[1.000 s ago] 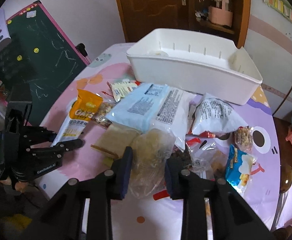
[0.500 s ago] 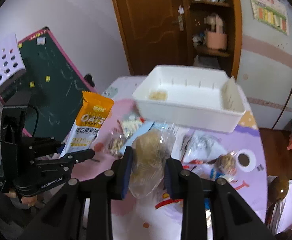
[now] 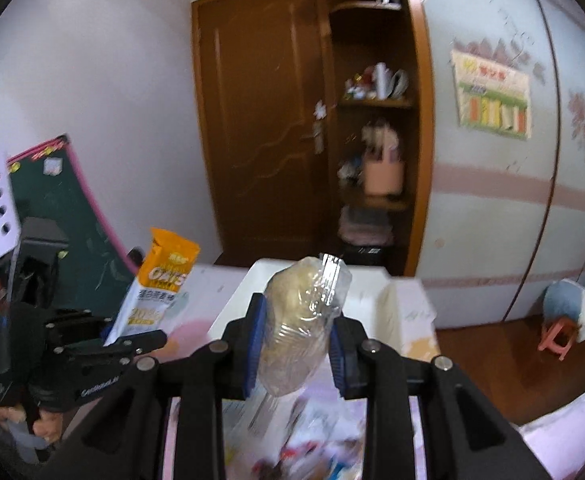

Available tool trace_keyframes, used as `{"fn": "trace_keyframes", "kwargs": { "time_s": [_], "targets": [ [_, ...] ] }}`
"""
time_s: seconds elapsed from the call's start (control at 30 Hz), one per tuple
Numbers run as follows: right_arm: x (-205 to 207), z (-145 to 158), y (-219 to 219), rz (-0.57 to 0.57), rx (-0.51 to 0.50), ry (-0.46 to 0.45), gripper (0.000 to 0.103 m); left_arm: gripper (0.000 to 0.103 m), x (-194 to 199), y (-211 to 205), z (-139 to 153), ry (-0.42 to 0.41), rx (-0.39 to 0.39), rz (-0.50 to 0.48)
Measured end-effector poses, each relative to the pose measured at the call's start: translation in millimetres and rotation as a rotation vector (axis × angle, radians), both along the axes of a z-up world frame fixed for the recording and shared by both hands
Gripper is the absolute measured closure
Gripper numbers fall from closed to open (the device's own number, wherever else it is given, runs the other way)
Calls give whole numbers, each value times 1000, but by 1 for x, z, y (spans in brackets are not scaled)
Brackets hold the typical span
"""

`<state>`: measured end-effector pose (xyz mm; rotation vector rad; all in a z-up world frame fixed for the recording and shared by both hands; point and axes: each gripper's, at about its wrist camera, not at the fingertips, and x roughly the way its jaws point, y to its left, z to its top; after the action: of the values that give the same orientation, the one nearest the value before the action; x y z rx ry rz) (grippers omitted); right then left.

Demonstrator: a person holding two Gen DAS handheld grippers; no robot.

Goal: Organize snacks
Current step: 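Grasp the orange-and-white bar with left tool while right tool grasps a cracker bag, then lower both snacks into the white basket and open both tools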

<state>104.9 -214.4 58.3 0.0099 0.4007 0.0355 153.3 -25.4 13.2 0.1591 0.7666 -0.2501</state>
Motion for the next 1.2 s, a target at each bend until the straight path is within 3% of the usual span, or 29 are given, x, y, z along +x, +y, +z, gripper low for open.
{"fn": "trace_keyframes", "kwargs": {
  "time_s": [0.27,0.53,0.73,0.93,1.0,1.07,1.1,1.2],
  "targets": [
    [76,10,-33,-100,71,35,74,86,58,-33,21,-64,35,26],
    [148,-34,-43,-117,85,186,74,86,126,-45,-24,33,40,60],
    [186,-74,-42,-116,87,304,74,86,154,-42,-62,102,35,97],
    [210,-103,-34,-115,79,394,72,84,166,-38,-82,138,31,120],
    [215,-111,-33,-107,102,430,72,69,165,-37,-85,142,31,113],
    [216,-112,-31,-109,107,439,71,15,163,-35,-85,134,22,105],
    [214,-111,-30,-114,97,437,70,9,159,-34,-83,109,15,106],
    [208,-107,-22,-121,41,409,58,8,151,-31,-78,69,15,106]
  ]
}}
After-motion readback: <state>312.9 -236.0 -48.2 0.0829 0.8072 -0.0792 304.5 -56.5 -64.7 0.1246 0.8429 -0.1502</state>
